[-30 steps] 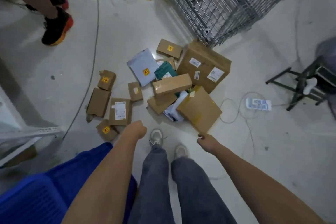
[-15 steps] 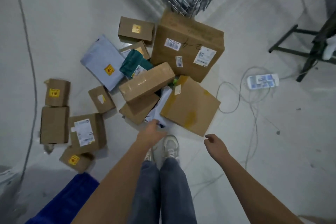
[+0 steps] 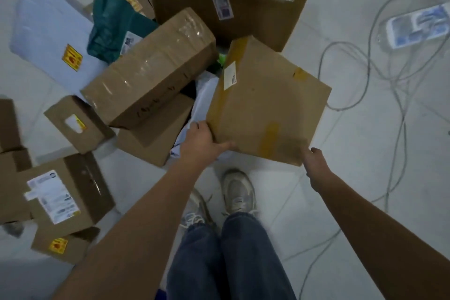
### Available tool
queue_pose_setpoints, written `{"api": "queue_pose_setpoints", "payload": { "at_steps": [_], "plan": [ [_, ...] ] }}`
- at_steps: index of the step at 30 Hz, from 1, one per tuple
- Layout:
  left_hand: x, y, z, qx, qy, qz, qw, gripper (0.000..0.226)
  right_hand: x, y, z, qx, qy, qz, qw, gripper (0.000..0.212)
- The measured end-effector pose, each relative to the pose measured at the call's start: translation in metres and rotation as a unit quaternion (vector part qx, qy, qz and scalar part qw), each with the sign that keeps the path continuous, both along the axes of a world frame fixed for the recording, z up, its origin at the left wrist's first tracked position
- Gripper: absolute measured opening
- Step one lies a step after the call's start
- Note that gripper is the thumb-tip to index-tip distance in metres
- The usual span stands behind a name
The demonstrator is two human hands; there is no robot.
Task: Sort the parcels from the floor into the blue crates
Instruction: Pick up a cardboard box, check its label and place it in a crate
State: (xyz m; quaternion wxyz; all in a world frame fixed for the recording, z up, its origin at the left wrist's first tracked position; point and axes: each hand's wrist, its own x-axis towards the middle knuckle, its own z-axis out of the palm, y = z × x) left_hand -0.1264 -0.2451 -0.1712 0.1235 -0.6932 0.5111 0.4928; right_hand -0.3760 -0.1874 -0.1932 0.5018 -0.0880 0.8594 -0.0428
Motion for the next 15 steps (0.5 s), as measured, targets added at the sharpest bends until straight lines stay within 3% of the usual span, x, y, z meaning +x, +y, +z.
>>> {"api": "queue_pose_setpoints", "payload": {
  "at_steps": [5, 8, 10, 15],
  "plan": [
    [-0.011, -0.005, -0.017, 0.075, -0.001, 0.079, 0.994, 0.097, 0.000, 0.015, -0.007, -0.023, -0.060, -0.071, 0.995, 0.043],
    [-0.012, -0.015, -0.020, 0.149, 0.063, 0.194, 0.968, 0.098, 0.002, 0.020, -0.003, -0.040, -0.086, -0.033, 0.995, 0.039],
    [-0.013, -0.016, -0.020, 0.173, 0.092, 0.211, 0.958, 0.099, 0.008, 0.019, -0.002, -0.048, -0.097, 0.013, 0.994, 0.035],
    [-0.014, -0.016, -0.015, 0.179, 0.098, 0.196, 0.959, 0.102, 0.022, 0.003, 0.006, -0.035, -0.107, 0.014, 0.994, 0.057]
  ]
}}
